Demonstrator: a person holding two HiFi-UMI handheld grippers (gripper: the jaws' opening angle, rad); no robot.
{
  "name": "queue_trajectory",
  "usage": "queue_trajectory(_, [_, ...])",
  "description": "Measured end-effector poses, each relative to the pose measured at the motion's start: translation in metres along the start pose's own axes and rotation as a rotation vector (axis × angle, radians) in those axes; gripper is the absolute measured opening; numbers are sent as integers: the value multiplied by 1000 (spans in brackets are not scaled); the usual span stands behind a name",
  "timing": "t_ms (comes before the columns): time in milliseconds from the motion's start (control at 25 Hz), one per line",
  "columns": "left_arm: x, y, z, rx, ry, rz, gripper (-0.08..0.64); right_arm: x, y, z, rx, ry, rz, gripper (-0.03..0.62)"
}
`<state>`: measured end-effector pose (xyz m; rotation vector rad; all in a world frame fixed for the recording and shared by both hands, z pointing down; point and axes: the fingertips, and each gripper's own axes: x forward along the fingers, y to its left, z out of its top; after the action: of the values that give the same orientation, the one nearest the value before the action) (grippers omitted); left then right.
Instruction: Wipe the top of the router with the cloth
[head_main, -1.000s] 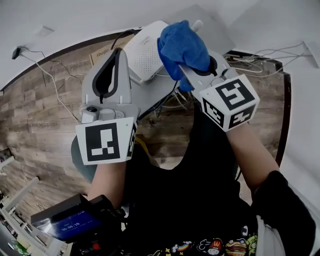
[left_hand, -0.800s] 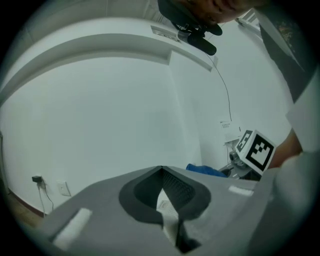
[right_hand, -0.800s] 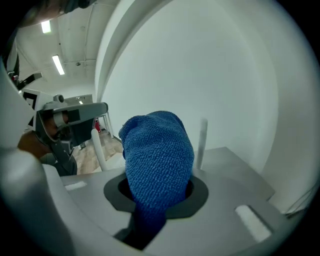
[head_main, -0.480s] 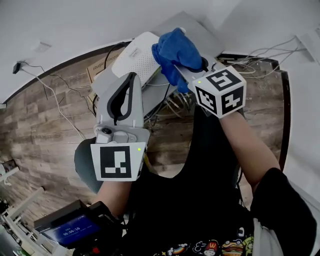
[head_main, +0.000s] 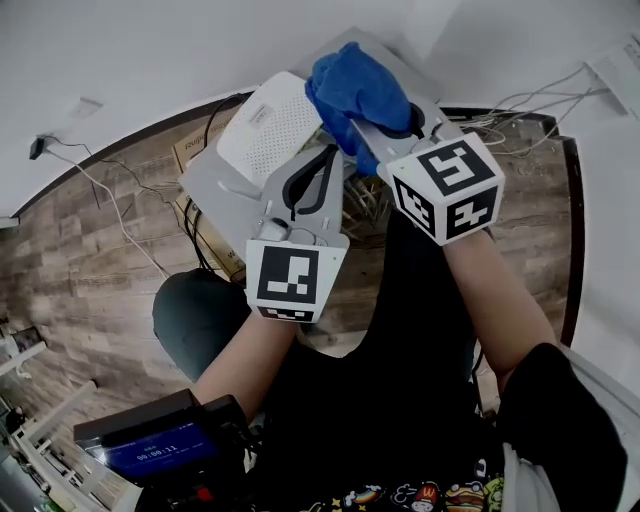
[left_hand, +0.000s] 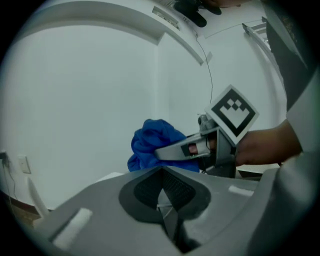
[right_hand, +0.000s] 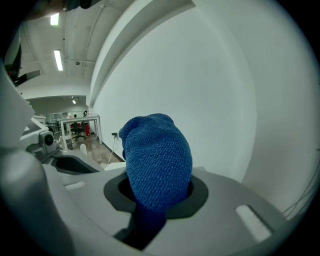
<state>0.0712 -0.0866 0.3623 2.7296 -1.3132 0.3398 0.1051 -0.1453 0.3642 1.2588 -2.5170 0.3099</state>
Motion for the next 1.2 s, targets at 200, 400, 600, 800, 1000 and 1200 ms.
queue_trajectory(200, [13, 1, -7, -30, 26, -4, 0, -19, -20, 32, -35, -69, -41, 115])
queue_trajectory(400, [18, 5, -14, -47, 40, 3, 0, -23, -49, 33, -6, -98, -96, 115])
queue_trajectory(600, [20, 5, -14, -64, 32, -10, 0, -31, -88, 31, 7, -114, -184, 115])
queue_trajectory(800, [23, 6, -15, -79, 34, -8, 0, -19, -102, 9, 9, -96, -212, 115])
queue_trajectory(1000, [23, 7, -17, -83, 33, -15, 0, -51, -136, 30, 90, -224, -353, 114])
queue_trajectory(1200, [26, 5, -20, -97, 47, -23, 0, -4, -102, -1, -180, 10, -190, 114])
